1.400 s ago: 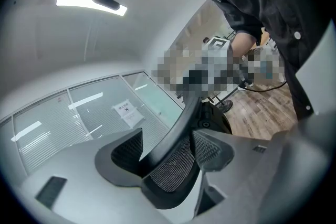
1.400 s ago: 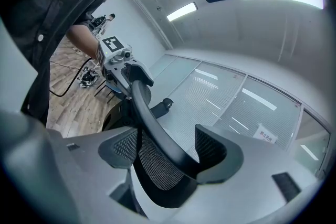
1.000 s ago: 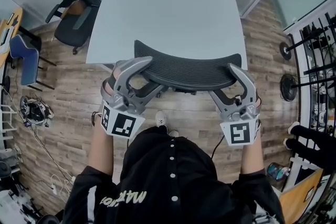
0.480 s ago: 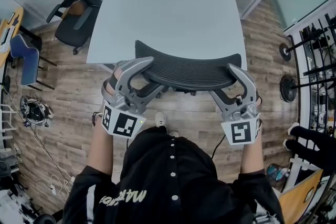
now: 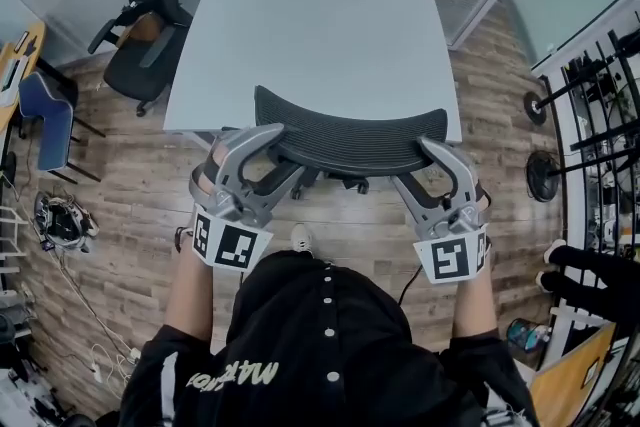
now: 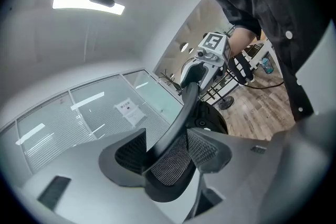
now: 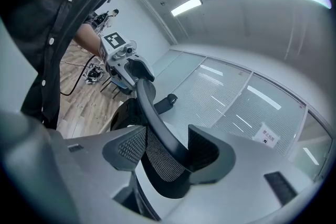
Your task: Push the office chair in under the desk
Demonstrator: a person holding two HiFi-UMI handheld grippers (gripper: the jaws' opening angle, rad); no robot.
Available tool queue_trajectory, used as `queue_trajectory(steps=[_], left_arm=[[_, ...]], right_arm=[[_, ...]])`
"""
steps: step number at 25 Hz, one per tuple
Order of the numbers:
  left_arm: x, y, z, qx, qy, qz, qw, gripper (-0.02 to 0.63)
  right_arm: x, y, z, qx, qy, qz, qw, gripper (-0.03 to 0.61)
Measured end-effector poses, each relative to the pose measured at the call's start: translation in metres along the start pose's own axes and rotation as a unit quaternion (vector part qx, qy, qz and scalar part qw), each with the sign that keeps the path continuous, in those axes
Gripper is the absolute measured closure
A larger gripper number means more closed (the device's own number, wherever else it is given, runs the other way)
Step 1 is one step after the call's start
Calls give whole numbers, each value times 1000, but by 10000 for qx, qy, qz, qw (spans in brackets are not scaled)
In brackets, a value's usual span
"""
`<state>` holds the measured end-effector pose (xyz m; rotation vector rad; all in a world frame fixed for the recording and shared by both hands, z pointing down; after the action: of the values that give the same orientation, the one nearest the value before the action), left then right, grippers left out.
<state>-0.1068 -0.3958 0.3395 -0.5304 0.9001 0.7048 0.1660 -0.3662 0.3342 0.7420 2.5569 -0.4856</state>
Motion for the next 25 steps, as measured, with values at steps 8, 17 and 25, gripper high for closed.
queue_trajectory(steps=[8, 17, 25], left_arm=[[2, 16, 3, 204, 159, -43, 9997, 424], [7, 33, 0, 506, 526, 203, 9971, 515], [11, 49, 7, 751, 842, 285, 9932, 569]], right_arm=[[3, 10, -4, -224, 8, -139, 9997, 342], [4, 22, -12, -585, -186, -169, 9980, 396], [-2, 45, -9, -1120, -1470, -8, 9828, 514]])
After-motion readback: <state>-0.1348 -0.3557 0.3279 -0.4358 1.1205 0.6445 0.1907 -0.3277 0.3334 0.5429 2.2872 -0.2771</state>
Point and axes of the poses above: the fingertips, and each gripper's own axes: y backward along the fingers, z to its right, x out of its top, the point moved 10 cm from there along y, backward along the fingers, and after that the axes turned 15 degrees about y, right-handed, at the moved point
